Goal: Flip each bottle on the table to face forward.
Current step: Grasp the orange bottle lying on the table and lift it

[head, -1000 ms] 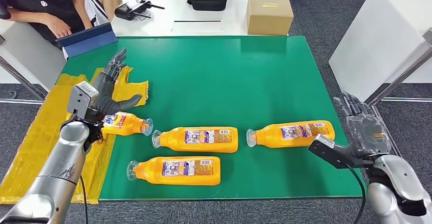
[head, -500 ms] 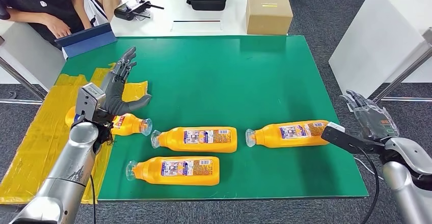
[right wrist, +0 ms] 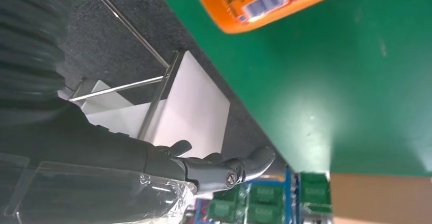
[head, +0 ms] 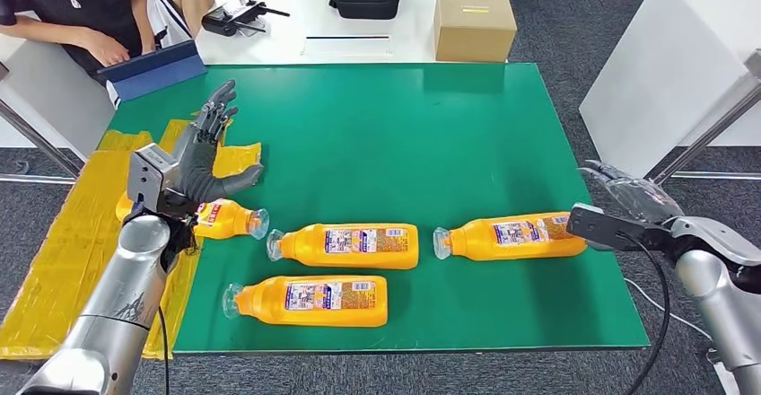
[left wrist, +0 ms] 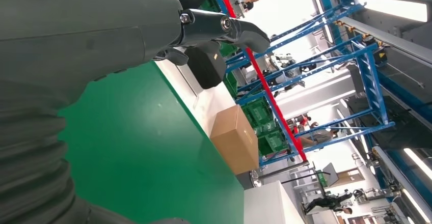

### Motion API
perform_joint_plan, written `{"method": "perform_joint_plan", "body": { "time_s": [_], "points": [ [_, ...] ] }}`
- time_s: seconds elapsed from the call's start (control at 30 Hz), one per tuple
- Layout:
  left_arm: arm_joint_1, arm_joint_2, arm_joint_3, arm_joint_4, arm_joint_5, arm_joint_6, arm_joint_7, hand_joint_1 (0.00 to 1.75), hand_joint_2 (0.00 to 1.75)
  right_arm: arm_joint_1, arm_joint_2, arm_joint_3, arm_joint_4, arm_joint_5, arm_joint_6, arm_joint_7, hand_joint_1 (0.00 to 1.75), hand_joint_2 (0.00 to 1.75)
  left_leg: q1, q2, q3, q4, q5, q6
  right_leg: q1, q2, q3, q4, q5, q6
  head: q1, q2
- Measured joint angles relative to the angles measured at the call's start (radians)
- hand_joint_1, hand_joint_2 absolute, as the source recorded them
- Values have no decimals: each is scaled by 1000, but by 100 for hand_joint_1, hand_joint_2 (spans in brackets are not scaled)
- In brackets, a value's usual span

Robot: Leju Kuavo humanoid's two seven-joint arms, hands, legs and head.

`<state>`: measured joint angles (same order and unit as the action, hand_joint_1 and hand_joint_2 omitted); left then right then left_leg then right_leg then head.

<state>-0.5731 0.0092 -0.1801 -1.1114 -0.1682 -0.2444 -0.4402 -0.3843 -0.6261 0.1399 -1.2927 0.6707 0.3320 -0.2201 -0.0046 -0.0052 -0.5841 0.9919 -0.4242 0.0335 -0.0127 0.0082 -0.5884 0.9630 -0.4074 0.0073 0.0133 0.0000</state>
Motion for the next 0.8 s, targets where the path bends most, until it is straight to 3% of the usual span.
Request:
{"method": "perform_joint_plan", "body": {
  "time_s": [0.3,0.8],
  "points": [
    [-4,0,1,0,13,15,9,0,175,-196,33,201,223,28,-21,-6,0,175,0,0,0,0,0,0,0,0,0,0,0,0,0,0],
    [-4,5,8,7,31,21,12,0,175,-306,91,373,391,10,-25,-55,0,175,0,0,0,0,0,0,0,0,0,0,0,0,0,0]
  ]
}}
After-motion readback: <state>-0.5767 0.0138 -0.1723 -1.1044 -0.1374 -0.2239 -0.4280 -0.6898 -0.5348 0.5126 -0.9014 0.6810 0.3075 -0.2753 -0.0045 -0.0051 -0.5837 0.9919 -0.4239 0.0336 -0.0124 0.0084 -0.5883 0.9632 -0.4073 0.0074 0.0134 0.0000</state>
